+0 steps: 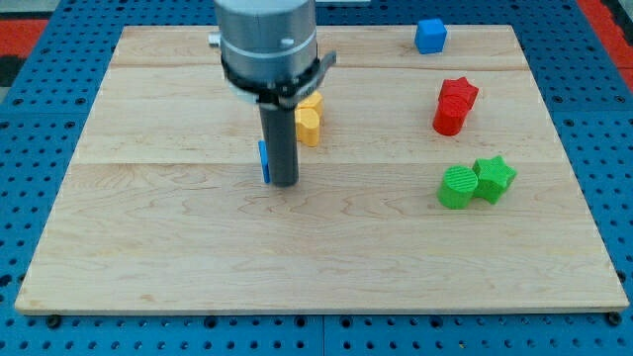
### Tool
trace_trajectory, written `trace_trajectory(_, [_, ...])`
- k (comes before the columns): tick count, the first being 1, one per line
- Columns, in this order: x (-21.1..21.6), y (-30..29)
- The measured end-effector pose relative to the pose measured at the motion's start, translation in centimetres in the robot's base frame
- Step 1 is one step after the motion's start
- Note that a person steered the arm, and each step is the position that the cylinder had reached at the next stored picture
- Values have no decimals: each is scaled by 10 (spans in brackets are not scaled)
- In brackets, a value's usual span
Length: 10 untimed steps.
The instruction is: Take the blue triangle to the bottom left side of the blue cube
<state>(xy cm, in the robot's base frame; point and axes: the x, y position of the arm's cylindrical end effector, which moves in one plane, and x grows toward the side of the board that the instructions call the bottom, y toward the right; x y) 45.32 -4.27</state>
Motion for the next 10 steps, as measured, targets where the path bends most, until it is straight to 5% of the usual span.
trace_trajectory(5, [-117, -124])
trace_trajectory(10, [-204, 95])
